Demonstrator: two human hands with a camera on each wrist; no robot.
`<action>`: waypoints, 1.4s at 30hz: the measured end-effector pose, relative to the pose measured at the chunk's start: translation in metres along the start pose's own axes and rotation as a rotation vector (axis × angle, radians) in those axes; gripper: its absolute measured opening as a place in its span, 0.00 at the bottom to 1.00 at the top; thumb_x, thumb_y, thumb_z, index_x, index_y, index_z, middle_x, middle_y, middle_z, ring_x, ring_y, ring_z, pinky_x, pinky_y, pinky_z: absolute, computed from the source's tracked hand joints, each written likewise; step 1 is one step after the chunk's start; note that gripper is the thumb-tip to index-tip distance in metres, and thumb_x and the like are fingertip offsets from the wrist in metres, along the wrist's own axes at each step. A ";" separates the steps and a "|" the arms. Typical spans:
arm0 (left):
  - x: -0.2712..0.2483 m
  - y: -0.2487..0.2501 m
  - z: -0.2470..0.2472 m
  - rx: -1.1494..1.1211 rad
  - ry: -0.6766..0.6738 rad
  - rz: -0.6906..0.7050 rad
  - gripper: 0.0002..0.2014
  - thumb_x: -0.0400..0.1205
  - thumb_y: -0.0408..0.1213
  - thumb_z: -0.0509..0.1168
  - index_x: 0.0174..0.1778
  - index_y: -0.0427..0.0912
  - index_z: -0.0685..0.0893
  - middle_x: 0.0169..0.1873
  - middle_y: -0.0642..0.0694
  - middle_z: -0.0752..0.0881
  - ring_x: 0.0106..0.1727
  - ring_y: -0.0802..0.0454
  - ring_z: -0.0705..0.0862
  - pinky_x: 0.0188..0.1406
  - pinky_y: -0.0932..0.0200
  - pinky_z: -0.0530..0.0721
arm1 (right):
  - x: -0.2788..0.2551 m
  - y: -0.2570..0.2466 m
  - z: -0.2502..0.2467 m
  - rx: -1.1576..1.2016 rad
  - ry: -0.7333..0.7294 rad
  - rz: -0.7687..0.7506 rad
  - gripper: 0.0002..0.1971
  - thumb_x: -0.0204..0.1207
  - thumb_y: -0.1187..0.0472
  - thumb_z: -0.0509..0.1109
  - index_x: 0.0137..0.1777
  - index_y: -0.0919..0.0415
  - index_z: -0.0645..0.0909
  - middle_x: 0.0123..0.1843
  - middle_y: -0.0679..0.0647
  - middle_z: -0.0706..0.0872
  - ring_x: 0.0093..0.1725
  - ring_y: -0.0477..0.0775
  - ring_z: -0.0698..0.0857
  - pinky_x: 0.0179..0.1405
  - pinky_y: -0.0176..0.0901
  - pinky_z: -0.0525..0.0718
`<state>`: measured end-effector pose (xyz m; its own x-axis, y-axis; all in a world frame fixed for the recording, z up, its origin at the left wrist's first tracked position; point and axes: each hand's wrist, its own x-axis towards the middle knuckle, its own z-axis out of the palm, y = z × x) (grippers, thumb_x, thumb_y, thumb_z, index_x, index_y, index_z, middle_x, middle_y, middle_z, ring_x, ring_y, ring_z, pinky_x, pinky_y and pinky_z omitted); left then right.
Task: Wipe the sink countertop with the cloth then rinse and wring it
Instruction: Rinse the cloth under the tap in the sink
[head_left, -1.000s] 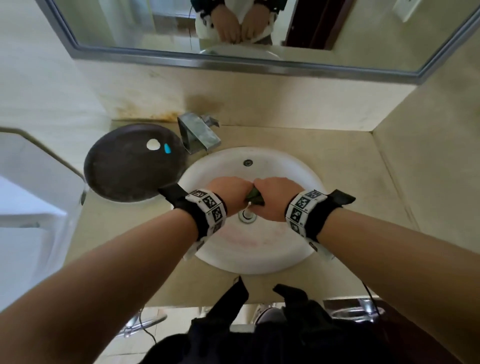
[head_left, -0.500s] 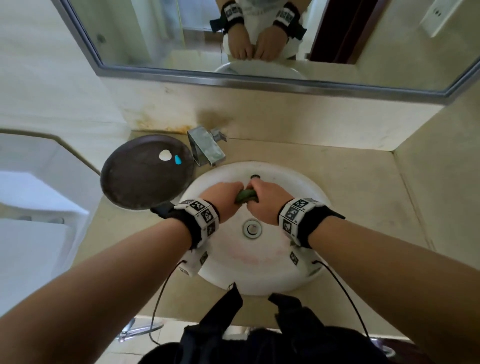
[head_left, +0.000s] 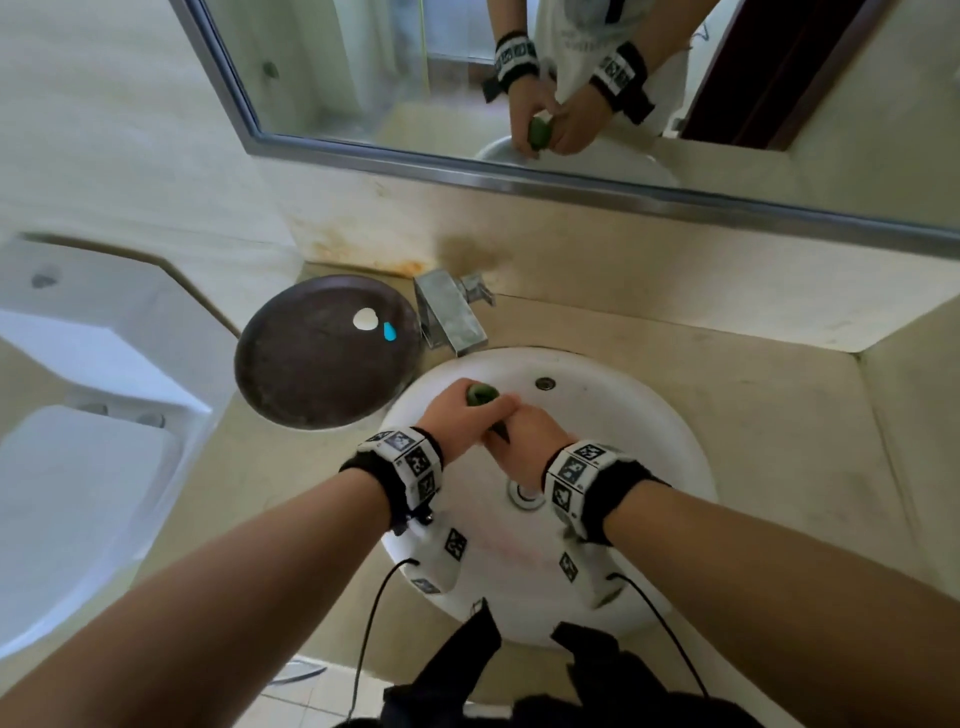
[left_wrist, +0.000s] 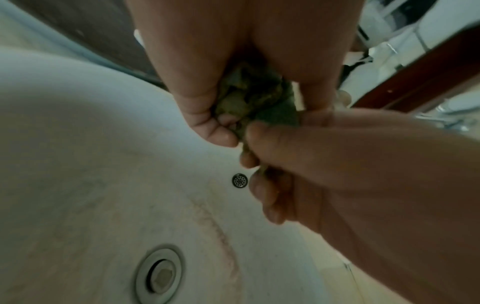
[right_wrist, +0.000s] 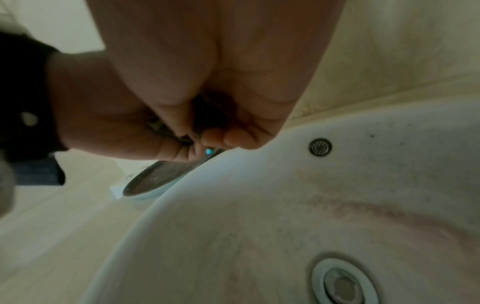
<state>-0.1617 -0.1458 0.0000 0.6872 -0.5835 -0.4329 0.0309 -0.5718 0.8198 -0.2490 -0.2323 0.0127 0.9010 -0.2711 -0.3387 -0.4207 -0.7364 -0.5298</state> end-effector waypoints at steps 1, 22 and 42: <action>0.005 -0.002 -0.002 0.024 0.015 -0.002 0.17 0.75 0.53 0.72 0.45 0.40 0.83 0.36 0.43 0.86 0.37 0.48 0.83 0.43 0.49 0.84 | 0.002 -0.002 0.001 0.013 -0.032 -0.003 0.12 0.82 0.58 0.61 0.60 0.61 0.82 0.54 0.61 0.87 0.53 0.63 0.85 0.47 0.45 0.81; 0.077 -0.021 -0.021 0.448 -0.089 0.086 0.24 0.65 0.43 0.75 0.57 0.49 0.81 0.44 0.50 0.86 0.40 0.52 0.87 0.44 0.52 0.90 | 0.135 0.005 -0.075 -0.200 0.141 0.202 0.15 0.83 0.51 0.59 0.61 0.59 0.77 0.50 0.55 0.84 0.48 0.59 0.83 0.46 0.48 0.81; 0.098 -0.018 -0.021 0.239 -0.093 0.095 0.19 0.74 0.38 0.74 0.60 0.40 0.82 0.51 0.42 0.88 0.51 0.45 0.86 0.55 0.50 0.85 | 0.164 0.019 -0.077 -0.466 0.137 0.135 0.16 0.85 0.55 0.55 0.52 0.60 0.83 0.39 0.57 0.82 0.37 0.59 0.80 0.35 0.44 0.72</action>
<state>-0.0796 -0.1803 -0.0494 0.6085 -0.6852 -0.4003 -0.2105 -0.6257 0.7511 -0.1012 -0.3386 0.0071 0.8606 -0.4389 -0.2582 -0.4706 -0.8793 -0.0738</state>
